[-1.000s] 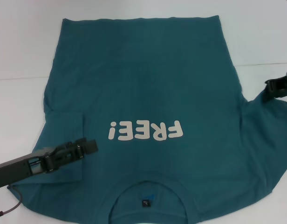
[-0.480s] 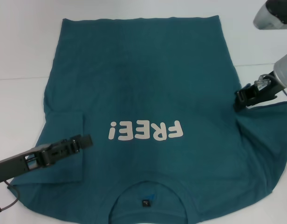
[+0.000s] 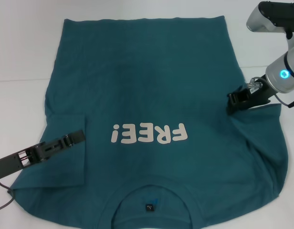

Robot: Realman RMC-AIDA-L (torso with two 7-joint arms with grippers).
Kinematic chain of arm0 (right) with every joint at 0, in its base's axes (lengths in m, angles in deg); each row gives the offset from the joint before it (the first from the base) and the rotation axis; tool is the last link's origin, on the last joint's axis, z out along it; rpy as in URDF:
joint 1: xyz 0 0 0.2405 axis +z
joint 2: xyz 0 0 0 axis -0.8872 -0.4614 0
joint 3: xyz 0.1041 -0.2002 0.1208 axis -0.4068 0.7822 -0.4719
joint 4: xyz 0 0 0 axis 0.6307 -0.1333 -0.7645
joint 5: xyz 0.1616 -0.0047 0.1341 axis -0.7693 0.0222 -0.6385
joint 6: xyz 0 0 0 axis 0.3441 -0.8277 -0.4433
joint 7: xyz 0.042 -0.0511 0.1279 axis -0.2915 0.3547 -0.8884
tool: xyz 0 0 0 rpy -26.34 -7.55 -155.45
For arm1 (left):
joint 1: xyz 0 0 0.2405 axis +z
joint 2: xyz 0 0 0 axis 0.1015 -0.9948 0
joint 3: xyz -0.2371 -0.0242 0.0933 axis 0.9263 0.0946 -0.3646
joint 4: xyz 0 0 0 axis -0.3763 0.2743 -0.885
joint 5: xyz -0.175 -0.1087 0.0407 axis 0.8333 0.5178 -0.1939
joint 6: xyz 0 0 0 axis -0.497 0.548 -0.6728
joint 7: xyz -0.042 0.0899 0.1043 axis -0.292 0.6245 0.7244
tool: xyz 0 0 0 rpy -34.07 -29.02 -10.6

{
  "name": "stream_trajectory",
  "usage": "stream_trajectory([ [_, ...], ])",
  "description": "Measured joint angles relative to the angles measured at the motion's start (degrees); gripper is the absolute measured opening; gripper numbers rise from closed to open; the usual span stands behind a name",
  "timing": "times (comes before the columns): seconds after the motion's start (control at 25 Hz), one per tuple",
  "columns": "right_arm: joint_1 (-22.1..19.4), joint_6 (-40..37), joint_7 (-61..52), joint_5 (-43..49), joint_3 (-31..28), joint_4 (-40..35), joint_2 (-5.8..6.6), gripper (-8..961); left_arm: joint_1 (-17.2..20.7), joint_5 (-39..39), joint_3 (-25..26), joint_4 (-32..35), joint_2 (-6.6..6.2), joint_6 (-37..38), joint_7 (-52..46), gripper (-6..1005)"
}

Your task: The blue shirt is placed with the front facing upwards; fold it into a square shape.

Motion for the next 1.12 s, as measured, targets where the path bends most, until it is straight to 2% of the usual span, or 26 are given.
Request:
stream_trajectory([
  [0.2,0.73,1.55,-1.93,-0.04,0.02,0.69,-0.66,33,0.03,0.31,0.03,0.0,0.08,-0.54,-0.26,751],
  [0.48,4.04,3.52,-3.14,0.1,0.04,5.19,-0.78,56,0.04,0.82,0.05,0.0,0.07,-0.8,-0.33,751],
  [0.68,6.3,3.06,-5.56,3.57,3.52,6.53,-1.25,72,0.04,0.84,0.19,0.0,0.07,-0.89,-0.35,751],
  [0.88,6.67,1.83,-8.65,6.91,7.18,6.13,-1.96,88,0.1,0.84,0.55,0.0,0.07,-0.89,-0.37,751],
  [1.12,6.7,0.07,-11.29,7.01,11.91,4.68,-2.03,107,0.33,0.84,0.65,-0.01,0.07,-1.07,-0.37,751],
])
